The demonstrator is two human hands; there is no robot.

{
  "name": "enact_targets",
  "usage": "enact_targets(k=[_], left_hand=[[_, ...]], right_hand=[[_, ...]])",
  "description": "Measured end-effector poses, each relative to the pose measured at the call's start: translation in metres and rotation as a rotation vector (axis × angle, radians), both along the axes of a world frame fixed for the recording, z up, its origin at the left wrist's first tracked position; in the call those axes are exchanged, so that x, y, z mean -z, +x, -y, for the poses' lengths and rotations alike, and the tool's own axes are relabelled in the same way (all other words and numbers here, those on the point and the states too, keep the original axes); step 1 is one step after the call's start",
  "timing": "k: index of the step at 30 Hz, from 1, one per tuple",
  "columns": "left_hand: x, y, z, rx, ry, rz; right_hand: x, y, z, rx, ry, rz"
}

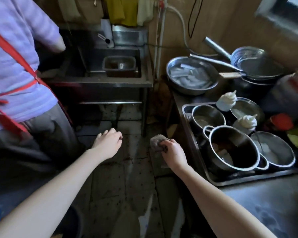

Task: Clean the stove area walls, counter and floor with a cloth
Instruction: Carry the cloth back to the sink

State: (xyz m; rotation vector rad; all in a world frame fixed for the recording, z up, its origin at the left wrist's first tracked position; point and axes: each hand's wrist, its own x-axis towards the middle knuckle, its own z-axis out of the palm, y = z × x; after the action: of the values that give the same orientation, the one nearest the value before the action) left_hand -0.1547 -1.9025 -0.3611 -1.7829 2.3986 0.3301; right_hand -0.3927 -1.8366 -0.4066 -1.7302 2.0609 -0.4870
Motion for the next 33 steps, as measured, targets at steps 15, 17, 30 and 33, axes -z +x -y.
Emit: enact_targets(k=[15,17,30,33], left_hand=[[-0.02,0.042,0.206,-0.049,-0.045,-0.017],[-0.02,0.041,0.225,-0.078,-0.029,-0.025],[-0.012,0.049,0.344,-0.221,0.014,0.001],[-0.008,0.054,0.362,-0.243,-0.004,-0.016]], right_hand=[[-0.035,0.043,0.231,0.016,-0.046,0.031],[-0.036,0.045,0.261,-0.006,-0.054,0.025],[-0.023,0.07,0.458,-0.075,-0.042,0.133],[-0.014,0.079,0.484,-0.056,-0.025,0.163]])
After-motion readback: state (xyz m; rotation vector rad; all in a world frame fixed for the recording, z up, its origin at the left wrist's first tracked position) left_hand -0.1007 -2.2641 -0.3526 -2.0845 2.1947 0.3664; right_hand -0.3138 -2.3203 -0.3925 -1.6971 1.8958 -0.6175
